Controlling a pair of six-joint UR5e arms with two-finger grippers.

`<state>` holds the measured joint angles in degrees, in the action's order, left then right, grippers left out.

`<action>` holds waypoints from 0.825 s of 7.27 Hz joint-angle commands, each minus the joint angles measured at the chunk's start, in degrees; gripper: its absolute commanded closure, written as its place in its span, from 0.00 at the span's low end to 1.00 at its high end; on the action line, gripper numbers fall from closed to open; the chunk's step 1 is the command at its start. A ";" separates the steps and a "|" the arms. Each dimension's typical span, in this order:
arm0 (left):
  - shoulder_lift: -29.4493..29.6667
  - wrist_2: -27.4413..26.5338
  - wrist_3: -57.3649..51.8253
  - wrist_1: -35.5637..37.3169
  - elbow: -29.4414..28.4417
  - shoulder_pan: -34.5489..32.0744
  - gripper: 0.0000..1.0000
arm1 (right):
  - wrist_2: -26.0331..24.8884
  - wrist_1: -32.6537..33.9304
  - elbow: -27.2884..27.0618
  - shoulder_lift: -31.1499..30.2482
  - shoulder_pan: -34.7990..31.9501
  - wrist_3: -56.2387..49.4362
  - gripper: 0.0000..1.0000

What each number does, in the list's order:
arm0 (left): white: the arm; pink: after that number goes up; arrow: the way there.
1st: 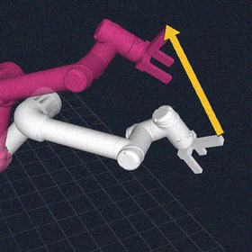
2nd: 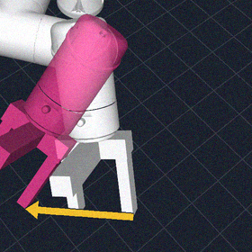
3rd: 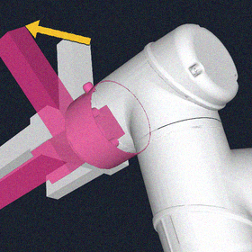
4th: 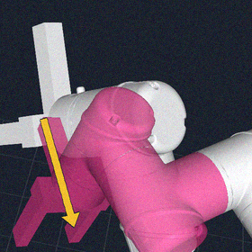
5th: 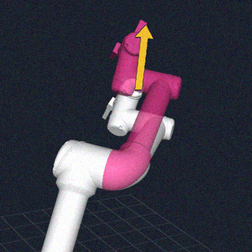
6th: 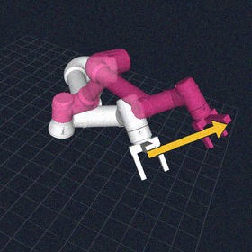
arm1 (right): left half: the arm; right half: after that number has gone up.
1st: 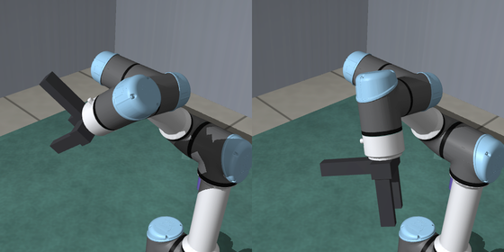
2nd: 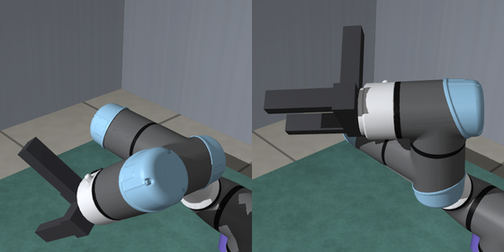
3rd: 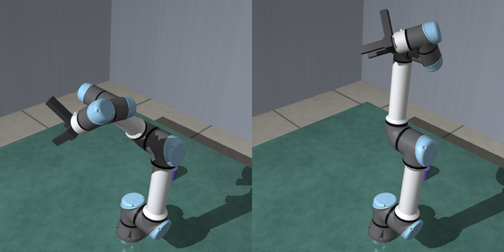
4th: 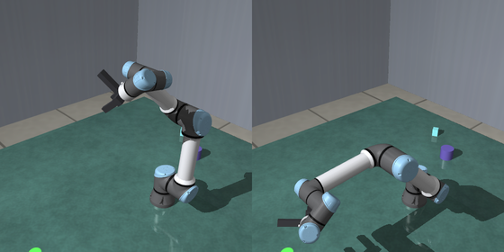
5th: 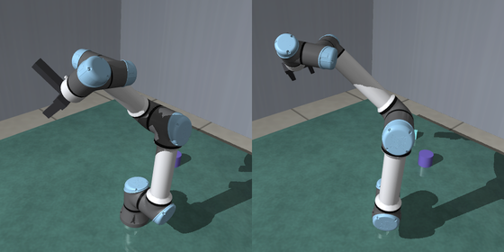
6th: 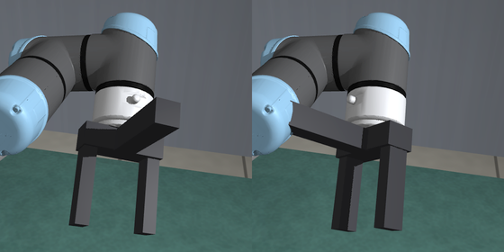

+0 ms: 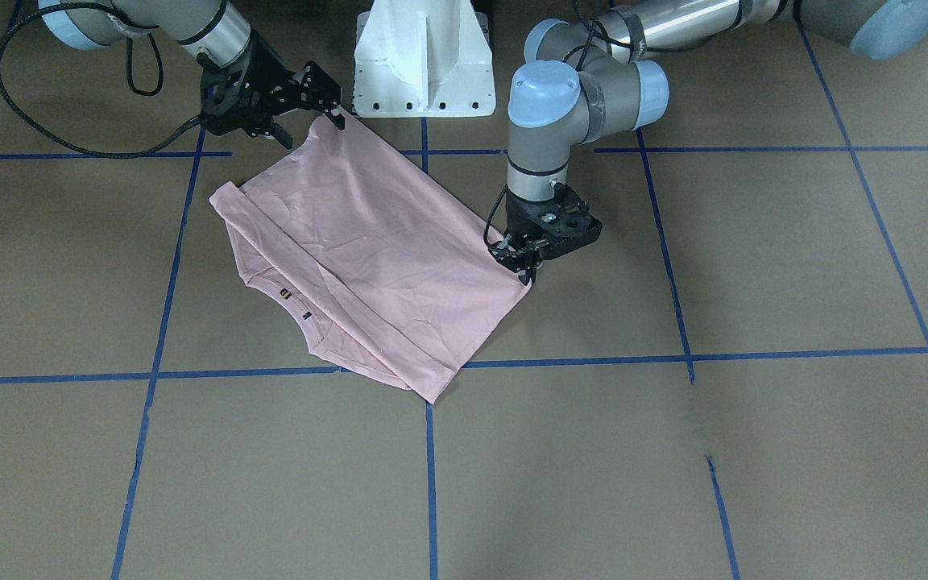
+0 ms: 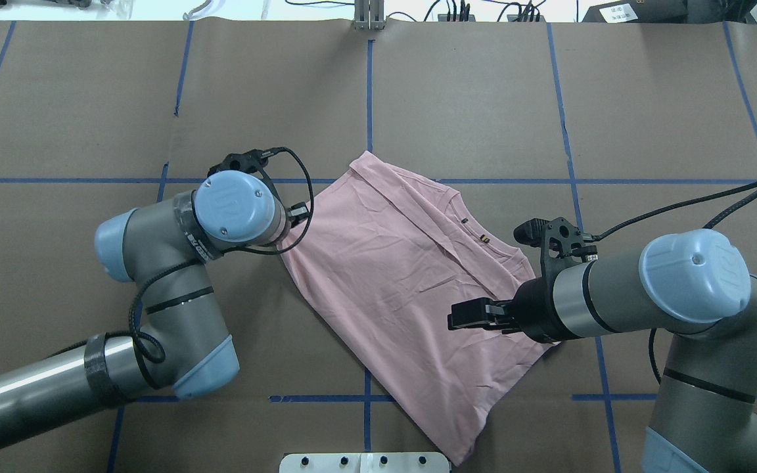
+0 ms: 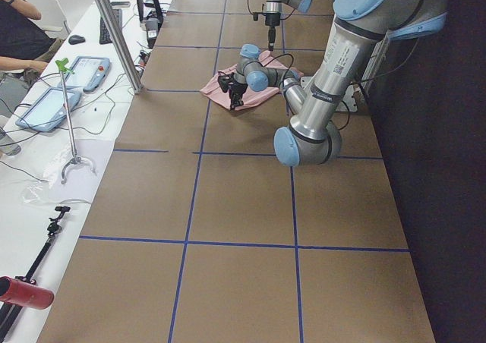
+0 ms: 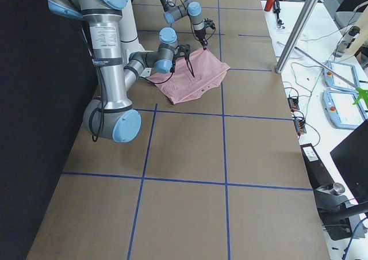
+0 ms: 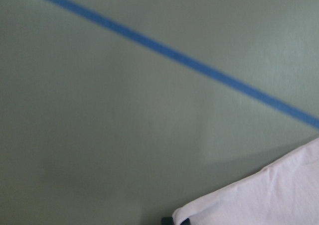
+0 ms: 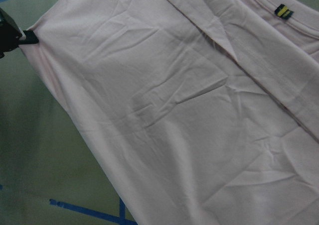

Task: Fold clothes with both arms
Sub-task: 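Rotate the shirt square with the right gripper while the left gripper lifts away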

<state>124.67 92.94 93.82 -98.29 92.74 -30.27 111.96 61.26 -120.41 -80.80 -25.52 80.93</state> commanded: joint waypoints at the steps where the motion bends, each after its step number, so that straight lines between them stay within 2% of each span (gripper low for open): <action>1: 3.19 -3.34 -1.88 -7.75 -8.22 -3.03 1.00 | 0.10 -0.09 -0.35 0.03 -1.28 0.01 0.00; 2: 6.96 -5.03 -3.97 -10.50 -13.15 -4.17 1.00 | 0.10 -0.01 -0.35 0.03 -1.81 0.01 0.00; 4: 10.94 -5.13 -10.20 -11.49 -17.84 -7.68 1.00 | 0.01 -0.09 -0.26 1.34 -1.82 0.36 0.00; 5: 13.04 -5.31 -12.50 -14.80 -21.94 -9.00 1.00 | 0.01 -0.09 -0.17 1.35 -1.82 0.37 0.00; 6: 15.50 -7.75 -13.74 -19.79 -27.64 -9.10 1.00 | -0.08 -0.01 -0.17 1.35 -1.82 0.45 0.00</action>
<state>137.28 87.15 82.31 -113.07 71.19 -38.56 111.96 61.19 -120.64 -79.59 -27.32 81.29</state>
